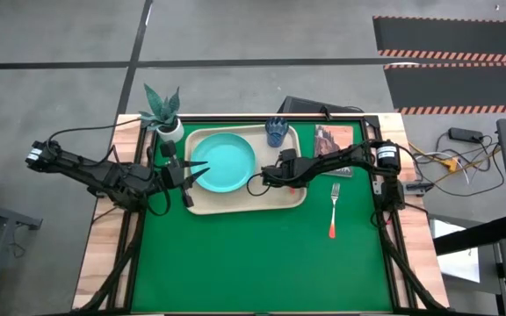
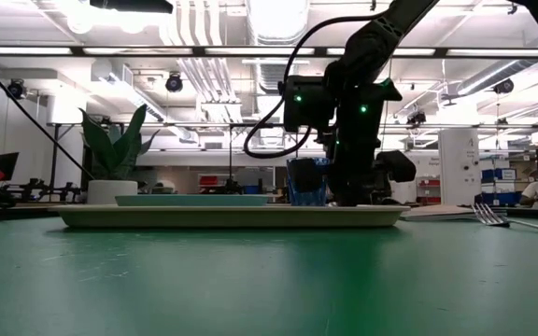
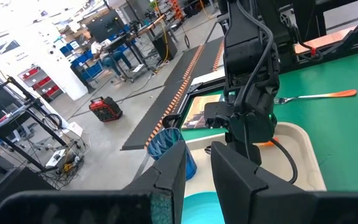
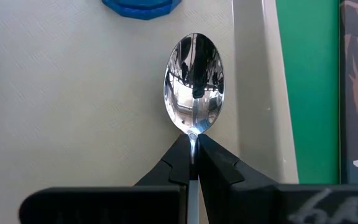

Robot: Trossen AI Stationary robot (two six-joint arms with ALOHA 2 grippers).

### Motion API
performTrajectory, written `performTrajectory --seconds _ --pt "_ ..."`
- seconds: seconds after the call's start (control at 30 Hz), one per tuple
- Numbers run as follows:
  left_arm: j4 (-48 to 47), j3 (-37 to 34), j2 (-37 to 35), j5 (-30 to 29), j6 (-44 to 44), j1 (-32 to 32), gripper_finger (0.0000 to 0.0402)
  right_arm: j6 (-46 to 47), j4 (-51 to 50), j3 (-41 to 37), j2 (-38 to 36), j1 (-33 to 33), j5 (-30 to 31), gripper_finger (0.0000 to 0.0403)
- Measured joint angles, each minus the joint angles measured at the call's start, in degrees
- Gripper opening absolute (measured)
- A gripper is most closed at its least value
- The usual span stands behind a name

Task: Pick and place plate/cup/fork/spoon on tray
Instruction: Put the orange spoon on the light brown serving tray to the bottom of the blue cup

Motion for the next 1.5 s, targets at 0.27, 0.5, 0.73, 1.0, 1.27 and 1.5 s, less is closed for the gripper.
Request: performTrajectory --seconds 0.27,0.5,0.73,1.0,1.27,1.5 --pt "0.0 0.0 0.0 0.0 0.0 0.0 0.0061 0.6 0.0 0.0 0.0 0.0 0.0 0.0013" --pt "0.0 0.0 0.0 0.0 0.0 0.0 0.0061 0.6 0.0 0.0 0.0 0.0 0.0 0.0013" --pt "0.0 0.0 0.0 0.0 0.0 0.0 0.0061 0.6 -0.2 0.0 0.0 0.0 0.1 0.0041" --pt "0.0 0.0 0.0 0.0 0.0 0.0 0.0061 0.6 -0.2 0.0 0.0 0.0 0.1 0.0111" --pt "0.0 0.0 0.0 0.0 0.0 0.0 0.0061 -1.6 -1.2 1.7 -1.8 0.3 -0.1 0.0144" --pt "0.0 0.0 0.0 0.0 0.0 0.0 0.0061 -5.3 -1.9 4.5 -5.0 3.5 -3.8 0.0130"
